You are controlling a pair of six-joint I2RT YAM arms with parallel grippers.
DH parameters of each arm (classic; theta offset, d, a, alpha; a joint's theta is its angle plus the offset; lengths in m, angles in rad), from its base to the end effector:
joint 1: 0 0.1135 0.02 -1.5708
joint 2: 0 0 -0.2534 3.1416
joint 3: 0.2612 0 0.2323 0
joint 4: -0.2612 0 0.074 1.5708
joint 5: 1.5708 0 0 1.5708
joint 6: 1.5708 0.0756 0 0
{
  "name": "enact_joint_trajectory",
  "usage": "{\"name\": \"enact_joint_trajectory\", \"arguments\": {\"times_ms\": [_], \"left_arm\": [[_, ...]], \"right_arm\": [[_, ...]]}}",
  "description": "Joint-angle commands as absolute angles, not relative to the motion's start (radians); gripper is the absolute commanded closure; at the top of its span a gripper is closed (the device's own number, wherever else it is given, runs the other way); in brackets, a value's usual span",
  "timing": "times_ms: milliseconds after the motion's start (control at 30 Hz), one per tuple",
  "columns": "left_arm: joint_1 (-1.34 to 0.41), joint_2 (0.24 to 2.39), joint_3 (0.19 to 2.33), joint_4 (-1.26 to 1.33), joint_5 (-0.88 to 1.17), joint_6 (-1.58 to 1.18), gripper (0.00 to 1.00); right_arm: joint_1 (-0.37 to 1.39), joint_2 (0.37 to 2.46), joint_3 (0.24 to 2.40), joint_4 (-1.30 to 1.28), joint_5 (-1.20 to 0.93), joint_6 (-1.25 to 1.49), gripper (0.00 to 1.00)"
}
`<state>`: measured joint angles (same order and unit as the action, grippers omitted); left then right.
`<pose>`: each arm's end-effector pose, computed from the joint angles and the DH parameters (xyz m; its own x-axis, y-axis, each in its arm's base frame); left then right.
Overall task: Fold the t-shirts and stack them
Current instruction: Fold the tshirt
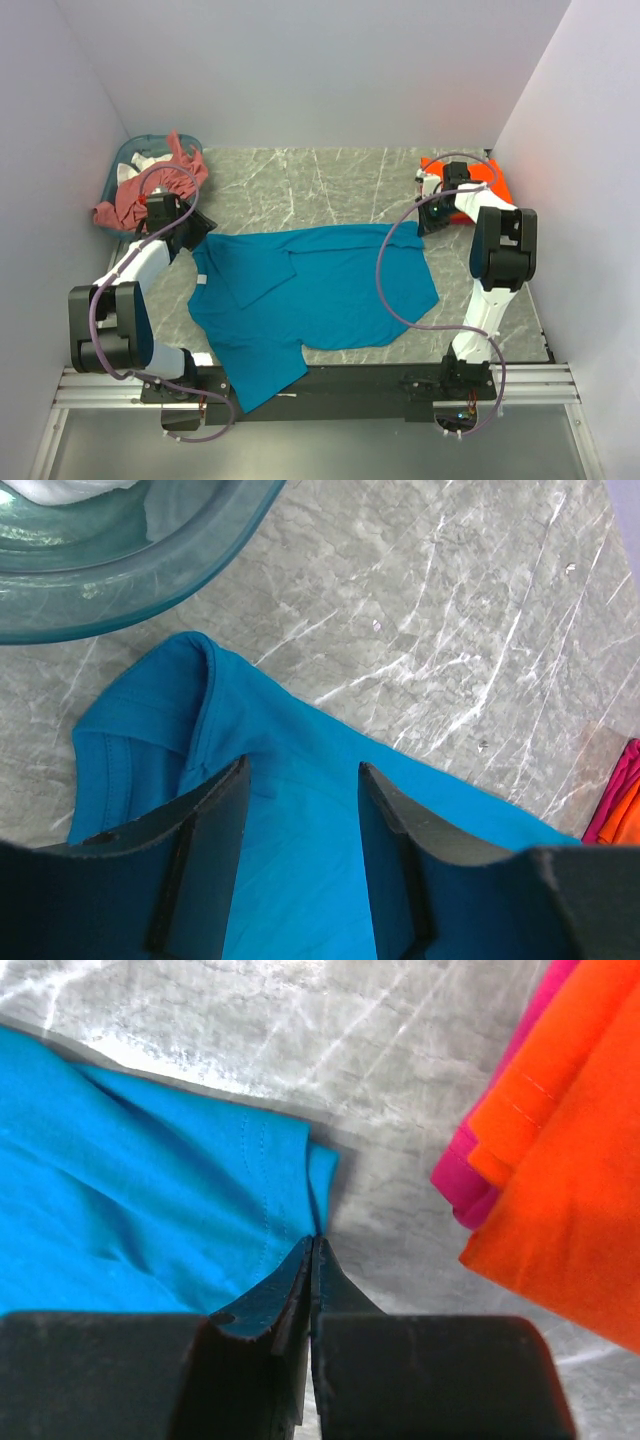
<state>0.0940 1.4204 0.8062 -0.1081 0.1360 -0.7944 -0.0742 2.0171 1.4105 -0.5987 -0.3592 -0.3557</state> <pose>0.3113 0.0191 0.1853 -0.4671 -0.7540 -0.4618 -0.4638 0.6536 -0.5981 0.4006 -0.0031 0.1282 -0.8536 -0.2635 -0.4494 -0.3767 0.9080 0.1833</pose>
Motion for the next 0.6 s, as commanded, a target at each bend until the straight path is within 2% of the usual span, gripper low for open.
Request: {"name": "enact_joint_trajectory", "arguments": {"times_ms": [0, 133, 233, 267, 367, 567], "left_arm": [[0.097, 1.42, 0.808, -0.069, 0.152, -0.784, 0.48], [0.095, 1.427, 0.811, -0.069, 0.153, -0.782, 0.48], [0.095, 1.427, 0.81, -0.067, 0.153, -0.781, 0.48], [0.097, 1.427, 0.81, -0.067, 0.153, -0.781, 0.48], [0.097, 1.427, 0.813, -0.066, 0.163, -0.775, 0.47], [0.092, 1.376, 0.811, -0.049, 0.219, -0.741, 0.46]], "right_arm": [[-0.069, 1.954, 1.388, -0.56, -0.288, -0.357, 0.95], [-0.069, 1.951, 1.385, -0.561, -0.282, -0.364, 0.96], [-0.069, 1.951, 1.388, -0.564, -0.291, -0.368, 0.92], [-0.069, 1.951, 1.39, -0.568, -0.294, -0.37, 0.82], [-0.069, 1.937, 1.384, -0.565, -0.29, -0.37, 0.68], [-0.064, 1.852, 1.364, -0.578, -0.334, -0.428, 0.6]]}}
